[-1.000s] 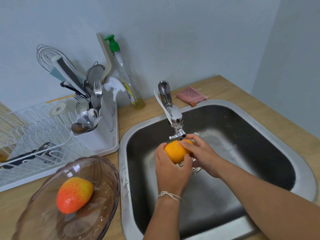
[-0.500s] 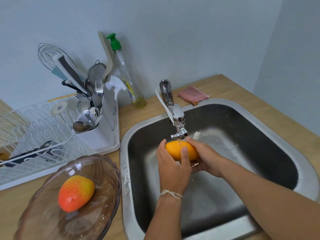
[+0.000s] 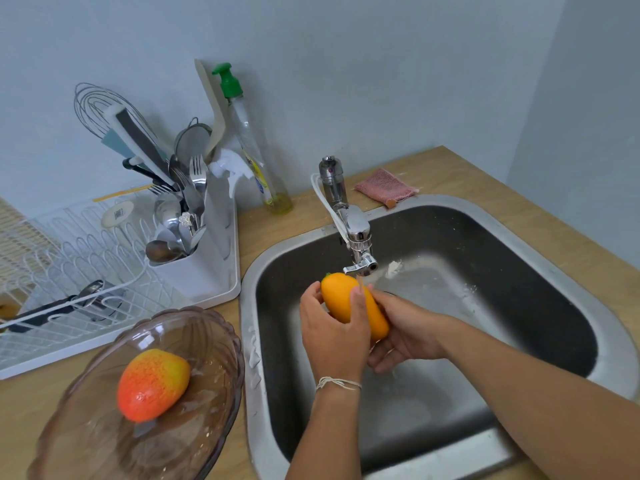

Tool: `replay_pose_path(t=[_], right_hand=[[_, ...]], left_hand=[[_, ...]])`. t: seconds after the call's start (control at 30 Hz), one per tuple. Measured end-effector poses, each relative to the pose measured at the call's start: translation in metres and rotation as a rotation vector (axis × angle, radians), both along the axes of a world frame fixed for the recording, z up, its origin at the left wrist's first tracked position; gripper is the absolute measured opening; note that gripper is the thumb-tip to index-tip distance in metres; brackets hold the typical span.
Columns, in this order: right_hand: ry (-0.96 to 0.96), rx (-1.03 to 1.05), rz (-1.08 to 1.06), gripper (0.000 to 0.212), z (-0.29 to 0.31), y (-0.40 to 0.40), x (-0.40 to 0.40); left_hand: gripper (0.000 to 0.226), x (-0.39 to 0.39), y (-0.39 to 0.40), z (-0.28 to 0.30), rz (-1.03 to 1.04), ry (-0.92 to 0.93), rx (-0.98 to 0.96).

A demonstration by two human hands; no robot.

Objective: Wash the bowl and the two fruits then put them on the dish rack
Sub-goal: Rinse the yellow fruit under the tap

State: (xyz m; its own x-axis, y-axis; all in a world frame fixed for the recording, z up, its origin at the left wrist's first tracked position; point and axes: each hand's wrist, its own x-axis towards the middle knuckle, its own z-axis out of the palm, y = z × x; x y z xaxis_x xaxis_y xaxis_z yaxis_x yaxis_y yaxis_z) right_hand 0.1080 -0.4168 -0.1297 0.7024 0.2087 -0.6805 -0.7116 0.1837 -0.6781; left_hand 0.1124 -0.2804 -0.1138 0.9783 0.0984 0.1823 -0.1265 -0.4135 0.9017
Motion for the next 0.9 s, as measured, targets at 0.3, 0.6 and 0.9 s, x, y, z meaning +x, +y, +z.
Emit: replay_pose_path(t=[0.3, 0.6, 0.9], right_hand=[[-0.317, -0.02, -0.407, 0.018, 0.005, 0.001, 0.006], [-0.627, -0.445, -0.317, 0.02, 0.017, 0.01, -0.009], [-0.339, 0.215, -0.569, 0.031, 0.034, 0.029, -0.021]], left_hand=[[0.088, -0.002, 0.0, 0.003, -0.09, 0.102, 0.14], [0.073, -0.016, 0.012, 0.01, -0.248, 0.002, 0.645], [0.077, -0.032, 0.1, 0.111, -0.048, -0.199, 1.004]])
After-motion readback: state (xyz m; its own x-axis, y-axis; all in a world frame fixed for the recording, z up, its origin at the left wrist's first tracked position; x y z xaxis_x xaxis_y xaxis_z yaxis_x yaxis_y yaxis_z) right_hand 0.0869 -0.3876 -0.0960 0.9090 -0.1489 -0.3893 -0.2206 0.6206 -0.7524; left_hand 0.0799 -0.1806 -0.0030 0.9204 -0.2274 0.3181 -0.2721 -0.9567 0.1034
